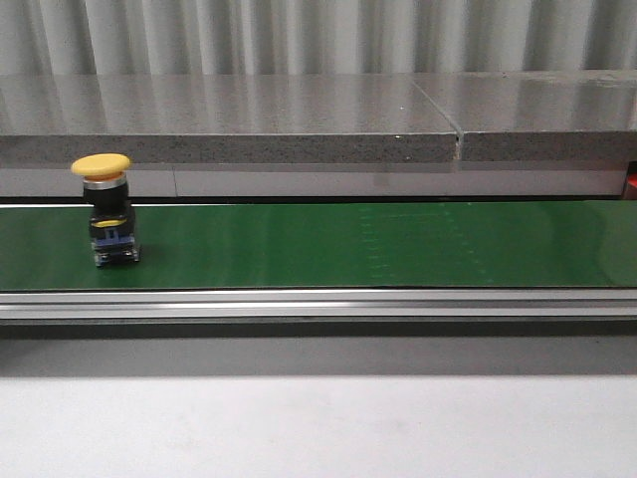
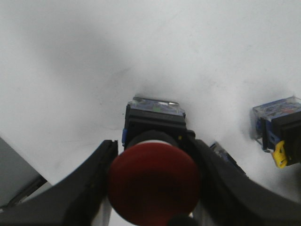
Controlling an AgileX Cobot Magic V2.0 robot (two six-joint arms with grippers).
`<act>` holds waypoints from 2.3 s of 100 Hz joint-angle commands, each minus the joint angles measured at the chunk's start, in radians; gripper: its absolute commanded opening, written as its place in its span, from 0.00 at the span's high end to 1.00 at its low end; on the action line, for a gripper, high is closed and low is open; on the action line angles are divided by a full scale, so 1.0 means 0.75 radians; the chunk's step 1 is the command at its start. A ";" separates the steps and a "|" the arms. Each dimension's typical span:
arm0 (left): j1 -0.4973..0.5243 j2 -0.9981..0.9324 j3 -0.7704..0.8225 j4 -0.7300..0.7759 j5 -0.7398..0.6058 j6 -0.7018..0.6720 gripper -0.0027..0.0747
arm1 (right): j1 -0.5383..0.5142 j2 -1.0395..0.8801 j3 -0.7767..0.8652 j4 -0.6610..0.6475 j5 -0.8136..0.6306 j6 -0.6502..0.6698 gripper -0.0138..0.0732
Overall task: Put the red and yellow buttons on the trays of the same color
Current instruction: 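Return the left gripper to the pile and grasp a red button, then carry the red button to the belt and release it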
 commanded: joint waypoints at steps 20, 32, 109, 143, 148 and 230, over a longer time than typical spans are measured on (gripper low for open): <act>0.002 -0.264 -0.038 -0.007 -0.004 0.069 0.74 | 0.002 0.009 -0.030 0.027 -0.088 -0.011 0.92; -0.003 -0.391 -0.057 -0.007 0.019 0.121 0.74 | 0.002 0.009 -0.030 0.027 -0.088 -0.011 0.92; -0.617 -0.339 -0.320 -0.013 0.200 0.224 0.74 | 0.002 0.009 -0.030 0.027 -0.088 -0.011 0.92; -0.695 -0.241 -0.320 -0.013 0.205 0.224 0.74 | 0.002 0.009 -0.030 0.027 -0.088 -0.011 0.92; -0.695 -0.234 -0.320 -0.010 0.208 0.224 0.74 | 0.002 0.009 -0.030 0.027 -0.088 -0.011 0.92; -0.749 -0.378 -0.320 -0.136 0.049 0.392 0.28 | 0.002 0.009 -0.030 0.027 -0.087 -0.011 0.92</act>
